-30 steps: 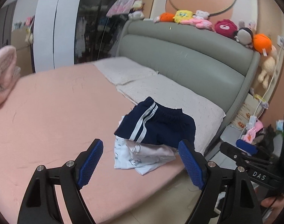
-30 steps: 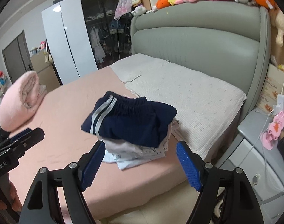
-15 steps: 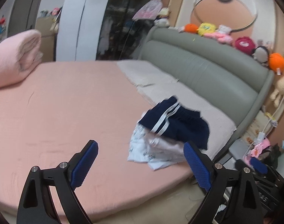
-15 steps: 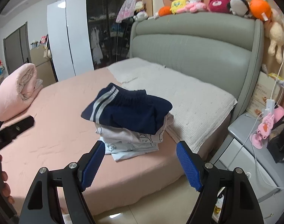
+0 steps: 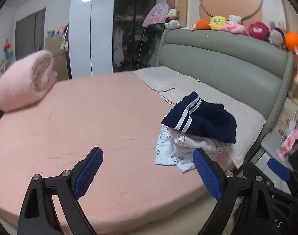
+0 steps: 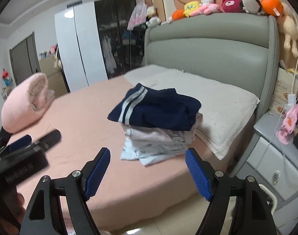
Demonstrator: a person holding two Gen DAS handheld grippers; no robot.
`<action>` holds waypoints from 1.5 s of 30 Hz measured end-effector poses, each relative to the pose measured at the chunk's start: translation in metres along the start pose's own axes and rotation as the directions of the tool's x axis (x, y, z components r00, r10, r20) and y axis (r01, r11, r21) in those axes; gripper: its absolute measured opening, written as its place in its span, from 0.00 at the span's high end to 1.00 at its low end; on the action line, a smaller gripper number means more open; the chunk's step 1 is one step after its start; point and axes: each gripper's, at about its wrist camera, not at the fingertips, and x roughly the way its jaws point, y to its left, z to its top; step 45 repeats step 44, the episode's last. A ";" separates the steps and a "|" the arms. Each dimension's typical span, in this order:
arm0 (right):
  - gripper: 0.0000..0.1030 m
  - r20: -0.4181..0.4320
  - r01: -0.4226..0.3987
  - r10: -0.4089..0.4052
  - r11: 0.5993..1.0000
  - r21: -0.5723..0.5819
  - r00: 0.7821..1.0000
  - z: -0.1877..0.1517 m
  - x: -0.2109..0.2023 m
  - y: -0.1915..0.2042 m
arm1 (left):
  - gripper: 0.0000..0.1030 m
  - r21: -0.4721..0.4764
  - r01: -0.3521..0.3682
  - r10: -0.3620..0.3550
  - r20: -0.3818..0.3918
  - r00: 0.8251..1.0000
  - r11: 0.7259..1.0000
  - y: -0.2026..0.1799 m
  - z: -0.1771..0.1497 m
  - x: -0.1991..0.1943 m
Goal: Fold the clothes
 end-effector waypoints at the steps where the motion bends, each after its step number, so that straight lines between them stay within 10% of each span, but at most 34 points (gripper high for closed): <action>1: 0.24 0.010 0.005 -0.005 1.000 0.011 1.000 -0.003 0.002 0.000 | 0.09 0.009 -0.006 0.006 0.002 1.000 1.000 -0.002 -0.003 0.001; 13: 0.24 -0.033 0.130 -0.131 0.991 -0.046 0.991 -0.031 0.017 -0.005 | 0.09 0.119 -0.029 0.036 -0.054 0.998 0.992 -0.019 -0.036 0.008; 24: 0.24 -0.160 0.200 -0.219 0.971 -0.128 0.962 -0.009 -0.011 0.002 | 0.09 -0.072 -0.002 -0.017 -0.263 0.965 0.997 -0.011 -0.035 -0.006; 45: 0.24 -0.171 0.207 -0.228 0.970 -0.128 0.959 0.003 -0.028 0.003 | 0.09 -0.019 -0.018 0.014 -0.176 0.984 1.000 -0.018 -0.028 -0.036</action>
